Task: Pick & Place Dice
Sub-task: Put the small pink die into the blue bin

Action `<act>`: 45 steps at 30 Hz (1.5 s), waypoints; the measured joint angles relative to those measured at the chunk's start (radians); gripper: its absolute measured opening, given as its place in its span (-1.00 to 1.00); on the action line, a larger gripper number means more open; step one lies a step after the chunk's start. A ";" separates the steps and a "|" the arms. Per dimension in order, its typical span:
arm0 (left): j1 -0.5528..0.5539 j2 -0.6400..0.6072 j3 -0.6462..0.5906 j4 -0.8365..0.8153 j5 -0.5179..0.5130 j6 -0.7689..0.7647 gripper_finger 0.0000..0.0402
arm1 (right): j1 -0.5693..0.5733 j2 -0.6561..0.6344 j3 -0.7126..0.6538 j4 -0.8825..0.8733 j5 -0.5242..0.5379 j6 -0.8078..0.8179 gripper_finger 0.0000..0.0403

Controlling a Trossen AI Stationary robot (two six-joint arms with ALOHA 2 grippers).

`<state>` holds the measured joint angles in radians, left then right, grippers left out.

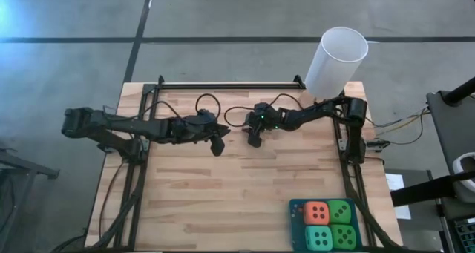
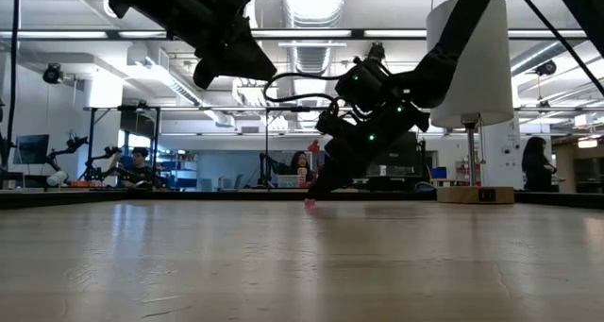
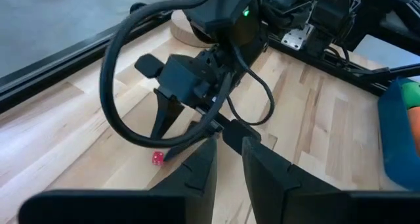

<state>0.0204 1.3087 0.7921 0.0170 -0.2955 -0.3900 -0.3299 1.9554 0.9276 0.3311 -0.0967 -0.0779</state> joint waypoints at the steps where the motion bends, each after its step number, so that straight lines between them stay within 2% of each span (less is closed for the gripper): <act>1: 0.000 0.000 0.000 0.000 0.000 -0.001 -0.61 | 0.000 -0.007 0.000 -0.011 0.012 0.000 -0.36; 4: 0.000 0.000 0.000 -0.008 0.000 -0.002 -0.61 | -0.001 -0.029 0.000 -0.049 0.053 -0.017 -0.39; 12: 0.000 0.000 0.000 -0.017 0.000 -0.003 -0.61 | -0.002 -0.020 0.000 -0.056 0.040 -0.007 -0.42; 20: 0.000 0.000 0.000 -0.015 0.000 -0.003 -0.61 | -0.002 0.006 0.000 -0.043 0.038 0.017 -0.38; 25: 0.000 0.000 0.000 -0.015 0.000 -0.003 -0.61 | -0.002 0.006 0.000 -0.039 0.030 -0.017 -0.36; 30: 0.000 0.000 0.000 -0.015 0.000 -0.003 -0.61 | -0.002 0.008 0.000 -0.036 -0.035 -0.079 -0.39; 45: 0.000 0.000 0.000 -0.015 0.000 -0.006 -0.61 | -0.002 0.010 0.000 -0.010 -0.058 -0.177 -0.44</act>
<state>0.0208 1.3087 0.7921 0.0017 -0.2955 -0.3958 -0.3321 1.9652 0.9276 0.3214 -0.1547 -0.2548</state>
